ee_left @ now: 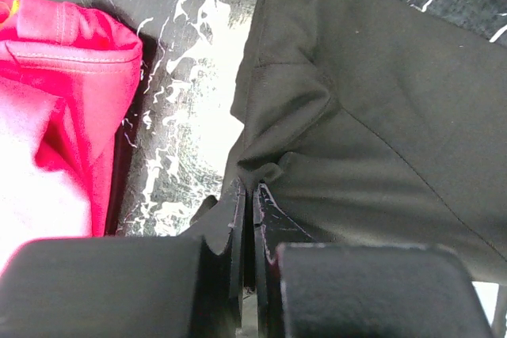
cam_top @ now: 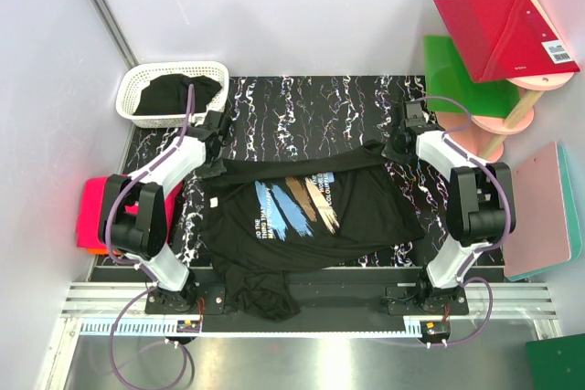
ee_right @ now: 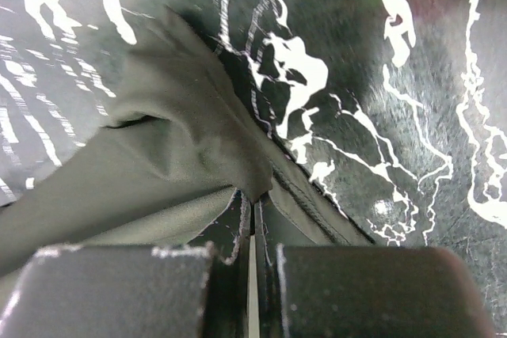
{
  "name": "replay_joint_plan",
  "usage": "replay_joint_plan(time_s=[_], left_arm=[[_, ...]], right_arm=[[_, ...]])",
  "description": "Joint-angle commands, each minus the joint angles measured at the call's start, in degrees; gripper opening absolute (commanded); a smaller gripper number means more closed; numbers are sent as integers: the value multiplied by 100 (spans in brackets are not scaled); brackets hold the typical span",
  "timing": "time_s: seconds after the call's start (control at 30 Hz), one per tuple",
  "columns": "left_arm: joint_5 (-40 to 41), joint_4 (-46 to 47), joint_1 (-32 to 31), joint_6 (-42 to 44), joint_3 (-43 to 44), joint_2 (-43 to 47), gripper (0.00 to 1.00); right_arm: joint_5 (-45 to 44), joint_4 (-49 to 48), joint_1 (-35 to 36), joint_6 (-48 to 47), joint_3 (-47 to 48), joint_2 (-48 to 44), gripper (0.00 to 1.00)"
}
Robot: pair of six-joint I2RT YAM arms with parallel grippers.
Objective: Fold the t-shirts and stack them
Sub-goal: Fold the flattened tshirt in 1/3 of the way
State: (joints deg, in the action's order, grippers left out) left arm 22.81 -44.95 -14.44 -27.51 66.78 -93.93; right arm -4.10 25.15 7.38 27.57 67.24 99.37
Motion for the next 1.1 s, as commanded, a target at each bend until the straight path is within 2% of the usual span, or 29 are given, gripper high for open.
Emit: replay_joint_plan(time_s=[0.0, 0.2, 0.27, 0.3, 0.33, 0.37, 0.4, 0.43, 0.5, 0.63, 0.77, 0.93, 1.07], left_arm=[[347, -128, -50, -79, -157, -212, 0], [356, -146, -182, -150, -297, -363, 0], [356, -146, -200, -185, -341, -363, 5], [382, -137, -200, -185, -359, -354, 14], [417, -137, -200, -185, -385, -354, 49], [487, -146, -209, -211, -394, -337, 69], [523, -137, -209, -237, -403, -293, 92], [575, -128, -209, -264, -420, -249, 99], [681, -111, -217, -308, -464, -92, 99], [760, -23, -252, -413, -640, 260, 99], [357, 433, -279, -413, -1044, 865, 98], [-328, 1004, -314, -562, -1721, 1561, 91], [-312, 1093, -402, -677, -2011, 2132, 90]], right_arm=[[-425, 280, 1, 134, -36, 441, 0], [-496, 500, 1, 284, 43, 969, 0], [-425, 491, 1, 257, 78, 1005, 5], [-390, 491, 1, 223, 87, 970, 7], [-268, 439, 1, 144, 87, 918, 8], [-197, 378, 1, 108, 26, 839, 18], [-101, 264, 1, 56, -53, 577, 49], [48, 19, 1, 20, -149, 409, 66], [163, -324, 1, -32, -439, -116, 99], [129, -642, 36, -68, -791, -813, 100], [216, -862, 53, -59, -932, -1183, 100], [383, -1029, 88, -24, -985, -1166, 100], [384, -1117, 150, 20, -1003, -1069, 100]])
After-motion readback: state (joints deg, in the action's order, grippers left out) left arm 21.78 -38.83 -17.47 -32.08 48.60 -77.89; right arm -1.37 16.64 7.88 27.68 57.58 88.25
